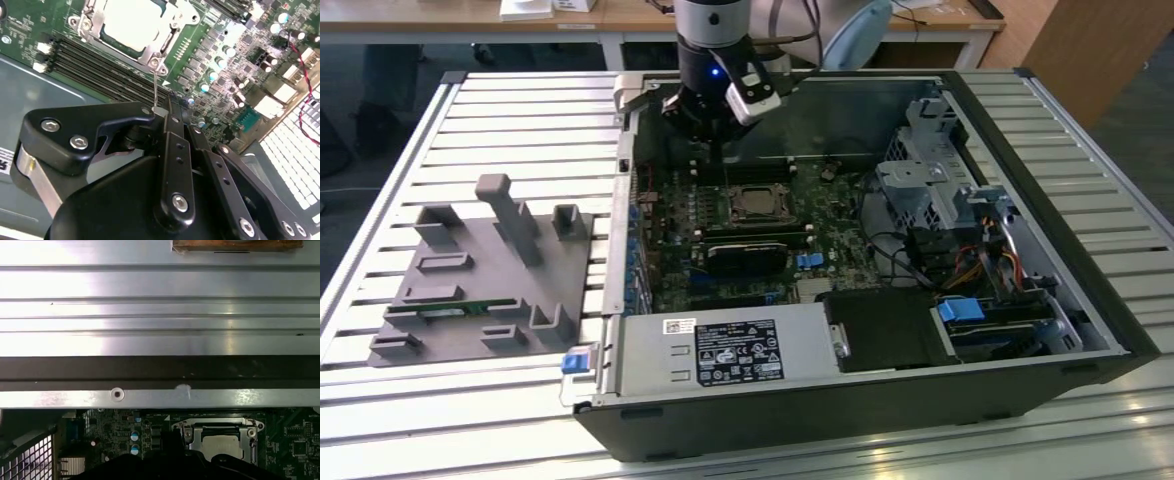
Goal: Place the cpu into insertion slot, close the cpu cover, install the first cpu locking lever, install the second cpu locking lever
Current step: 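Install the first cpu locking lever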
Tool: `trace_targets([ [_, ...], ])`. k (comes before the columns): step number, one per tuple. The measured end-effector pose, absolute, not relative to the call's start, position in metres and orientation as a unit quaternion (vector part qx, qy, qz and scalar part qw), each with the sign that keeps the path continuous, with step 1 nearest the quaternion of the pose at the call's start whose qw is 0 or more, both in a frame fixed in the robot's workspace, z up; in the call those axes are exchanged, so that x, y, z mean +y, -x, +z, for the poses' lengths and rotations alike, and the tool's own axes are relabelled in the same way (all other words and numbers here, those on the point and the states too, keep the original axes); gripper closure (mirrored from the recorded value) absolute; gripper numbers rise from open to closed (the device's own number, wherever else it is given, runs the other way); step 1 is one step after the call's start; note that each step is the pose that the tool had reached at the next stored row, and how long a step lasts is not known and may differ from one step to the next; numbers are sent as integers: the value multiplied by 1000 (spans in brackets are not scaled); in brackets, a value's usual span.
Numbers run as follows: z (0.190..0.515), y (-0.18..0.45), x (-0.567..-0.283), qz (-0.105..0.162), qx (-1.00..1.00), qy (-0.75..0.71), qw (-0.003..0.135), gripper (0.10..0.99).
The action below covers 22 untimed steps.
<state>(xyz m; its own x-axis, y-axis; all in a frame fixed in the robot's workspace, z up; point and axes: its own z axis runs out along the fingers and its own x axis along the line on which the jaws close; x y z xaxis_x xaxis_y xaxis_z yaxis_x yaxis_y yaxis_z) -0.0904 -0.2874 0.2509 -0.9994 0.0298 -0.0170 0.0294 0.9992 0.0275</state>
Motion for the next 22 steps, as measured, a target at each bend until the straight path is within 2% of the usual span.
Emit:
trace_targets([
  [22,249,60,-287,15,1000,-15,9,980],
])
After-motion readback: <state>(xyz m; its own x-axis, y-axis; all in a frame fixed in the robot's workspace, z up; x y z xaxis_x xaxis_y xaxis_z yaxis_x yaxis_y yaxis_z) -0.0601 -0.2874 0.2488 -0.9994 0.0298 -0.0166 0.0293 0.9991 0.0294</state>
